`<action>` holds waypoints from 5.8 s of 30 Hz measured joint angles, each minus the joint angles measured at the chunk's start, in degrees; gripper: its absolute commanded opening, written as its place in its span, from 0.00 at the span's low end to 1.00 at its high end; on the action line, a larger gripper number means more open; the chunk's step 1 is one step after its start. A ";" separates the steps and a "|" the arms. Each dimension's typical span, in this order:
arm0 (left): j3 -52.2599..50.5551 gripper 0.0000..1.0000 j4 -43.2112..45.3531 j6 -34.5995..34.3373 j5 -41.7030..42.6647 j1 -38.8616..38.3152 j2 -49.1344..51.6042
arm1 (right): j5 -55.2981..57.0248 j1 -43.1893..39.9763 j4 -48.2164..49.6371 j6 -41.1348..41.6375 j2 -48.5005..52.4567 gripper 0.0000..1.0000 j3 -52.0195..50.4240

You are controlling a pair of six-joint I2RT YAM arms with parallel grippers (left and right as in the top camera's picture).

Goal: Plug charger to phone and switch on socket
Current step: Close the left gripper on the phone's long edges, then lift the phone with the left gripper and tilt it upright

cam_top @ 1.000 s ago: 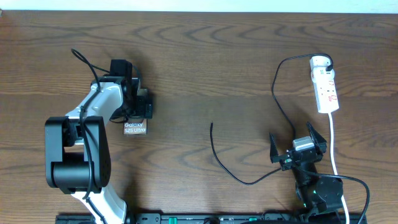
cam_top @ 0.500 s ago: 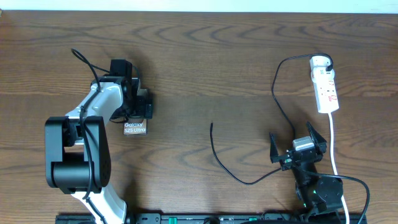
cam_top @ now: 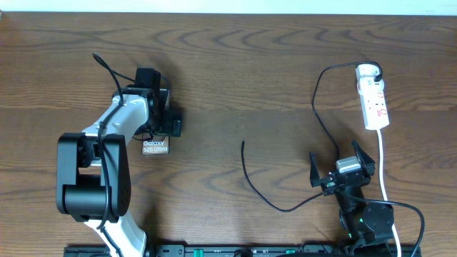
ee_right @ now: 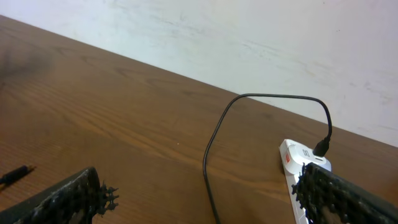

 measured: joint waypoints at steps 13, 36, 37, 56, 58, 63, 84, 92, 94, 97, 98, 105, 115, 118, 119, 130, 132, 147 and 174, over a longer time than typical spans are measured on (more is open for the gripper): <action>0.00 0.98 -0.02 0.15 0.00 0.00 0.00 | 0.00 0.00 0.02 0.00 0.00 0.99 0.00; 0.00 0.93 -0.35 0.39 0.00 0.00 0.00 | 0.00 0.00 0.02 0.00 0.00 0.99 0.00; 0.00 0.92 -0.35 0.39 0.00 0.00 0.00 | 0.00 0.00 0.00 0.00 0.00 0.99 0.00; 0.00 0.88 -0.50 0.59 0.02 0.00 0.00 | 0.00 0.00 0.00 0.00 0.00 0.99 0.00; 0.00 0.88 -0.52 0.59 0.02 0.00 0.00 | 0.00 0.00 0.02 0.00 0.00 0.99 0.00; 0.00 0.82 -0.52 0.61 0.00 0.00 0.00 | 0.00 0.00 0.02 0.00 0.00 0.99 0.00; 0.00 0.71 -0.63 0.76 0.00 0.00 0.00 | 0.00 0.00 0.00 0.00 0.00 0.99 0.00; 0.00 0.63 -0.68 0.79 -0.39 0.00 -0.04 | 0.00 0.00 0.00 0.00 0.00 0.99 0.00; 0.00 0.63 -0.68 0.79 -0.39 0.00 -0.04 | 0.00 0.00 0.02 0.00 0.00 0.99 0.00; 0.00 0.64 -0.68 0.79 -0.42 0.00 -0.04 | 0.00 0.00 0.00 0.00 0.00 0.99 0.00; 0.00 0.63 -0.68 0.76 -0.42 0.00 -0.04 | 0.00 0.00 0.00 0.00 0.00 0.99 0.00; 0.00 0.46 -0.66 0.79 -0.42 0.00 -0.04 | 0.00 0.00 0.02 0.00 0.00 0.99 0.00; 0.00 0.08 -0.68 0.79 -0.42 0.00 -0.04 | 0.00 0.00 0.02 0.00 0.00 0.99 0.00; 0.00 0.07 -0.68 0.79 -0.42 0.00 -0.04 | 0.00 0.00 0.00 0.00 0.00 0.99 0.00; 0.00 0.08 -0.68 0.79 -0.42 0.00 -0.04 | 0.00 0.00 0.00 0.00 0.00 0.99 0.00; 0.76 0.07 -2.25 0.79 -0.39 0.00 -0.02 | 0.00 0.00 0.02 0.00 0.00 0.99 0.00; 1.25 0.07 -3.23 0.76 -0.37 0.00 -0.02 | 0.00 0.00 0.00 0.00 0.00 0.99 0.00; 6.49 0.07 -5.53 -4.55 8.44 0.00 -14.16 | 0.00 0.00 0.00 0.00 0.00 0.99 0.00; 6.56 0.07 -6.05 -53.79 62.16 19.67 -27.61 | 0.00 0.00 0.00 0.00 0.00 0.99 0.00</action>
